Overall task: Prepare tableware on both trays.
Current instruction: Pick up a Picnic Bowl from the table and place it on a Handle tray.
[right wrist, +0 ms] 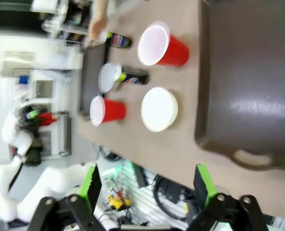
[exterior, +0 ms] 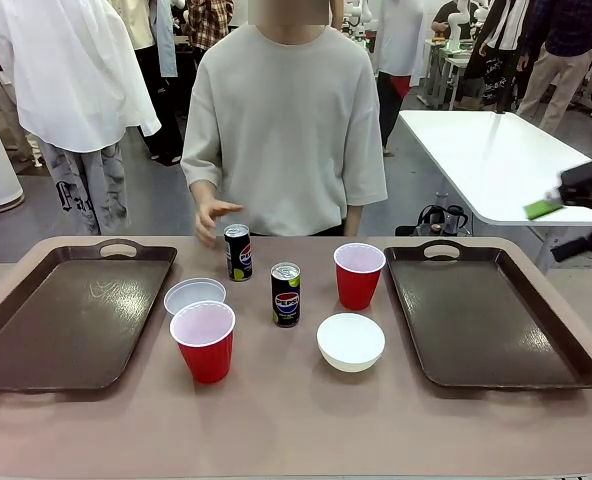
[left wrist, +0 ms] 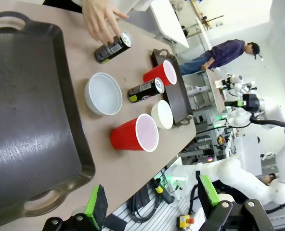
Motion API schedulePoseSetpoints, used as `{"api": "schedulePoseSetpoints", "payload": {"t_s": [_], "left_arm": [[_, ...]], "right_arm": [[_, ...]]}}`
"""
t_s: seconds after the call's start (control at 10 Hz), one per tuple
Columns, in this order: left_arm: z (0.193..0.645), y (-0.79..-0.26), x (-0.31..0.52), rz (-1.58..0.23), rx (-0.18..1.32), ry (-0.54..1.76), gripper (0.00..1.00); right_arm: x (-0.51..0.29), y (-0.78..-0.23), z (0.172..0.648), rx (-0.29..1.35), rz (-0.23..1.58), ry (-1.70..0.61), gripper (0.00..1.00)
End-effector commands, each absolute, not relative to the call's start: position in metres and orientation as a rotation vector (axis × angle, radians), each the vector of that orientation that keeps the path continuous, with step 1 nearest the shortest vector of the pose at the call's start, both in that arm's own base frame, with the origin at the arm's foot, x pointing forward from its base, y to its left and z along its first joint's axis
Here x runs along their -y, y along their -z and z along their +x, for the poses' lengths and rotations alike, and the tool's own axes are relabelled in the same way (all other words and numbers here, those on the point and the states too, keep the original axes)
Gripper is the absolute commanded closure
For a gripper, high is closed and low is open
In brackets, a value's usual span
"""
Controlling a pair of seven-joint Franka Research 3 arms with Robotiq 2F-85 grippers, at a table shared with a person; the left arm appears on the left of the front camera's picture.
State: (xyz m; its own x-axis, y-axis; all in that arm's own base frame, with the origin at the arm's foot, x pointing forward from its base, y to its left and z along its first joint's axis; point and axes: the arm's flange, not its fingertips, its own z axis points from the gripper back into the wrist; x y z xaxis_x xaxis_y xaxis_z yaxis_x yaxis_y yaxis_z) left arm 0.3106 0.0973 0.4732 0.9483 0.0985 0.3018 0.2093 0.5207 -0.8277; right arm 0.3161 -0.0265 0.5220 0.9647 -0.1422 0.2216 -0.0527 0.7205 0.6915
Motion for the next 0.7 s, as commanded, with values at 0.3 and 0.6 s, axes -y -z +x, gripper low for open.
{"api": "schedulePoseSetpoints", "payload": {"t_s": [0.3,0.6], "left_arm": [[0.310,-0.473,-0.099,-1.040,0.345,0.073,0.00],[0.310,-0.473,-0.099,-1.040,0.345,0.073,0.00]], "right_arm": [[-0.146,-0.523,0.385,0.209,0.194,0.131,0.00],[-0.188,-0.469,0.410,0.180,0.101,0.158,0.00]]}}
